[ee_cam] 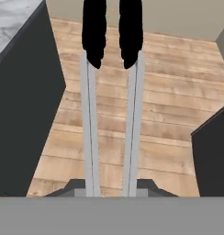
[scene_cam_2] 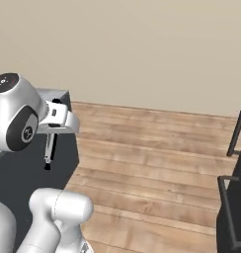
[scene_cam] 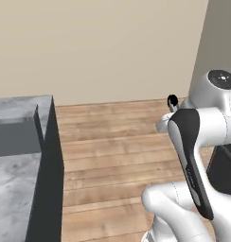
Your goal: Take the tongs from the drawer on the left and place them on the dining counter next to the tray containing the kebab skewer.
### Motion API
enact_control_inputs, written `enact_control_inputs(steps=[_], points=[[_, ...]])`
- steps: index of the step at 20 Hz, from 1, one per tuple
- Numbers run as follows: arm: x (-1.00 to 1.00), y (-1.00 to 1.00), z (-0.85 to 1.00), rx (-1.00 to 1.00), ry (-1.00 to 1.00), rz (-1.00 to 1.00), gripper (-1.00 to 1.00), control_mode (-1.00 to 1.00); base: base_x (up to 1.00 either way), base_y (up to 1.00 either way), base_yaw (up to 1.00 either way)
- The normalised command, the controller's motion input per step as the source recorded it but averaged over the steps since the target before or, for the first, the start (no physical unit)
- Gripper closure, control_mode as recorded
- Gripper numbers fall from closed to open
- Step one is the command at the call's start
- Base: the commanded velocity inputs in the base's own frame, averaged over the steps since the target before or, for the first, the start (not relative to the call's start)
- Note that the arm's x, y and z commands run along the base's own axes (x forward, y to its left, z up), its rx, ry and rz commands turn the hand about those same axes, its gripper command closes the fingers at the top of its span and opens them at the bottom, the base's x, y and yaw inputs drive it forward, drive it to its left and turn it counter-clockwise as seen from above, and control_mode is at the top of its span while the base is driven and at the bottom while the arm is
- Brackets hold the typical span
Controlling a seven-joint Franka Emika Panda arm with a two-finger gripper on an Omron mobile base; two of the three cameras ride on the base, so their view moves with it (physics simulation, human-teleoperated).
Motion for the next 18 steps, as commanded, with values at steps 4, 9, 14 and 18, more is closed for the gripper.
enact_control_inputs(steps=[4, 9, 14, 18], points=[[0.00, 0.00, 0.00, 0.00, 0.00, 0.00, 1.00, 1.00, 1.00, -0.27, 0.05], [0.00, 0.00, 0.00, 0.00, 0.00, 0.00, 1.00, 1.00, 1.00, -0.27, 0.06], [0.00, 0.00, 0.00, 0.00, 0.00, 0.00, 1.00, 1.00, 1.00, -0.32, 0.05], [0.00, 0.00, 0.00, 0.00, 0.00, 0.00, 1.00, 1.00, 1.00, -0.39, 0.05]])
